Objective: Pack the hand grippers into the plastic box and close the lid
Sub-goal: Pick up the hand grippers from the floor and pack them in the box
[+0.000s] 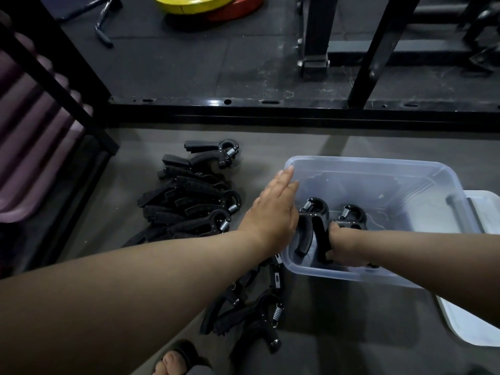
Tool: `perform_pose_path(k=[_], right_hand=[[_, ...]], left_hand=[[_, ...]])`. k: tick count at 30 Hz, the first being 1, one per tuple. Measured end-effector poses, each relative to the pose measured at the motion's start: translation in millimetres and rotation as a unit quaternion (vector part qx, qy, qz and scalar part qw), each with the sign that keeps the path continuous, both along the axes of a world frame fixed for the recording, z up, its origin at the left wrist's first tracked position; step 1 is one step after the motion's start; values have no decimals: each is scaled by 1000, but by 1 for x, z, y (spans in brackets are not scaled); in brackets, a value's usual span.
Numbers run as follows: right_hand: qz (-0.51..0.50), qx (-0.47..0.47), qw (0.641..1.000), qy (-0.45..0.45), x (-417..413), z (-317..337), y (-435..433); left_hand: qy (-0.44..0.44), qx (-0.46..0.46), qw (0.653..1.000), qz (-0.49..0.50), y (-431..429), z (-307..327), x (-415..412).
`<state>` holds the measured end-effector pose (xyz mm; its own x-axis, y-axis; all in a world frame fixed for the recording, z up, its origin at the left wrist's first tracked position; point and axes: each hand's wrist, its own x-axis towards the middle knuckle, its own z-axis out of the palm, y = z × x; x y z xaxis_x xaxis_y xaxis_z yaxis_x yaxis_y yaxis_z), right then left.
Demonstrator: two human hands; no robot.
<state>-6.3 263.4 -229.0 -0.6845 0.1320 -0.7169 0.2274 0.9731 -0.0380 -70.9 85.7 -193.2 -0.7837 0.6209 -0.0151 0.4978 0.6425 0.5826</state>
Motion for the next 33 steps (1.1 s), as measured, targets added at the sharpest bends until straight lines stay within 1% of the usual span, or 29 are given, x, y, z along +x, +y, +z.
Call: perform_pose_path(k=[3,6,8,9,11,13,15,17,18,21,23,25,29,31,33], right_hand=[[25,19,1000,-2,-1,4,-2],[29,31,999,8,-4,9,-4],[17,-1,995,99,-9,14,-8],[1,-39,986,165,-12,16,-11],[-34,-127,952,275,-19,23,-20],[-67,-186,919,341,-26,30,-29],[-106,-225,894,372,-32,39,-42],[-125,-254,881,379,-34,45,-57],[-126,-255,884,371,-33,47,-66],[-94,-244,910,321,-24,52,-87],[-76,-233,917,314,-20,50,-97],[-82,-216,922,310,-20,50,-103],[-71,-173,941,283,-20,61,-108],[-67,-151,939,302,-22,59,-110],[-58,-132,935,323,-26,55,-113]], left_hand=[[2,-2,1000,-1,0,0,0],[8,-4,1000,2,-1,0,1],[8,-4,1000,6,-1,-1,0],[11,-2,1000,7,0,-2,-1],[20,0,1000,3,-1,-4,-2],[30,2,1000,-7,-5,-6,-6],[50,-7,998,-32,-13,-8,-12],[78,-21,995,-55,-22,-10,-21],[79,-30,995,-49,-26,-11,-28],[65,-68,995,21,-40,-15,-47],[75,-113,990,48,-51,-21,-63],[81,-170,980,57,-62,-26,-81],[32,-253,962,101,-80,-28,-108],[33,-273,955,111,-89,-29,-117],[36,-273,954,117,-95,-30,-127]])
